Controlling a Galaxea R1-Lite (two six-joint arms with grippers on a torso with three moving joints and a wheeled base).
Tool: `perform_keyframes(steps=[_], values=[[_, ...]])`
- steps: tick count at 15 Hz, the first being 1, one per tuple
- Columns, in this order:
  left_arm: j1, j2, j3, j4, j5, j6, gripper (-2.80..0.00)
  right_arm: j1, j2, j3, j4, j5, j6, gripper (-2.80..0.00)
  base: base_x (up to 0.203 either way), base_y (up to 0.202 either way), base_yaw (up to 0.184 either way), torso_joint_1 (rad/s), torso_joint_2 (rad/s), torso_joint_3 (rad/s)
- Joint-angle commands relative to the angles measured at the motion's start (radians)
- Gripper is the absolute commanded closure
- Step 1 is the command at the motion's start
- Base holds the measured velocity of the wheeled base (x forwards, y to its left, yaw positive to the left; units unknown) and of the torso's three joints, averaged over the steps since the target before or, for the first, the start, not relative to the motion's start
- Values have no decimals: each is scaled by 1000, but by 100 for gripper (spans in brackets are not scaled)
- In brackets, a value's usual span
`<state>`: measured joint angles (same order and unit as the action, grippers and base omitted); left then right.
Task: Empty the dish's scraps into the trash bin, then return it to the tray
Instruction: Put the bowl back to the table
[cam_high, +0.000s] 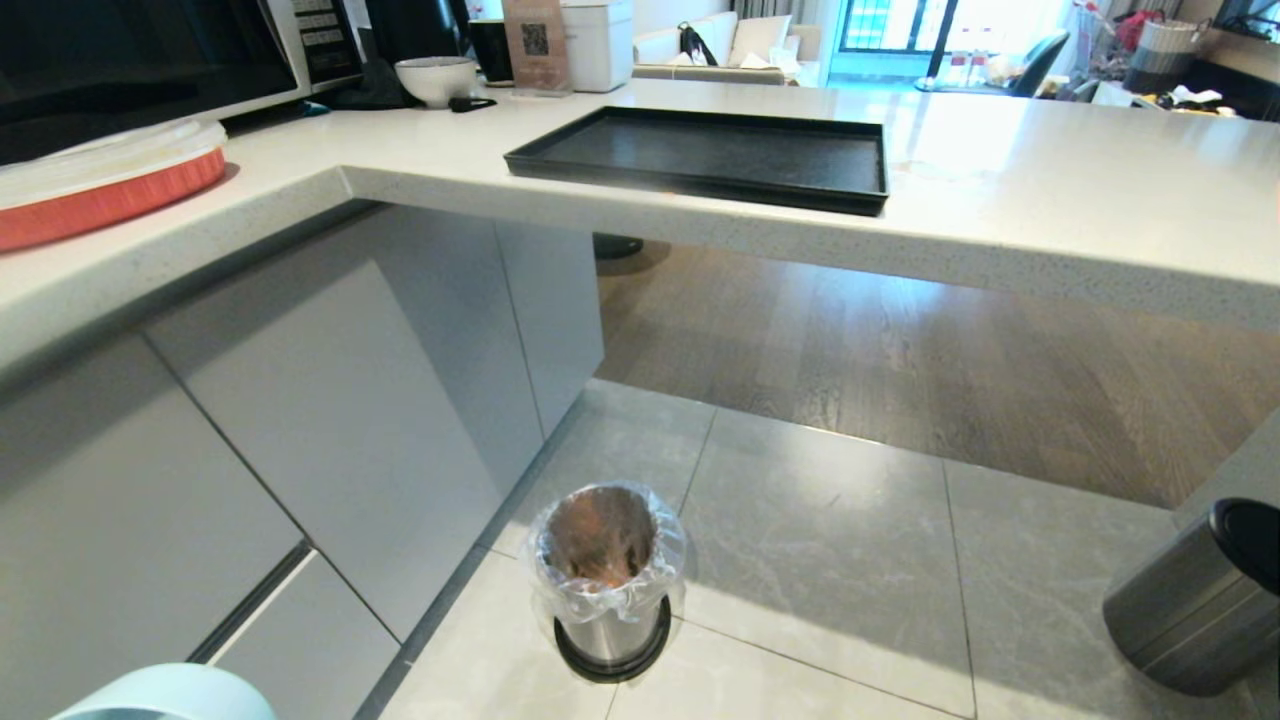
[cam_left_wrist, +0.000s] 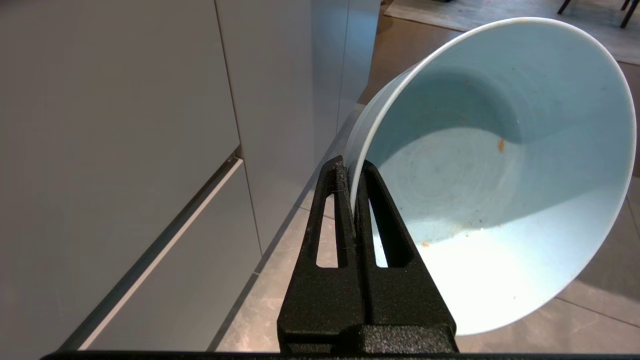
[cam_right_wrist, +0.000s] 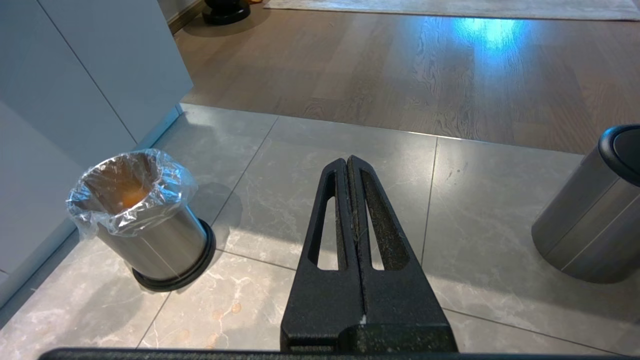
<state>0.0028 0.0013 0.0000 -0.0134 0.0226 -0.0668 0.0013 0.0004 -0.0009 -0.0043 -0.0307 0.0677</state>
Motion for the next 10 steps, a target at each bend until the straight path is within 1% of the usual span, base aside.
perform_keyframes(steps=[1,10], values=[[0,0,0,0,0,-1,0,0,0,1,0,0,0,0,0,0,0,0,0,0],[0,0,0,0,0,-1,0,0,0,1,1,0,1,0,0,0,0,0,0,0]])
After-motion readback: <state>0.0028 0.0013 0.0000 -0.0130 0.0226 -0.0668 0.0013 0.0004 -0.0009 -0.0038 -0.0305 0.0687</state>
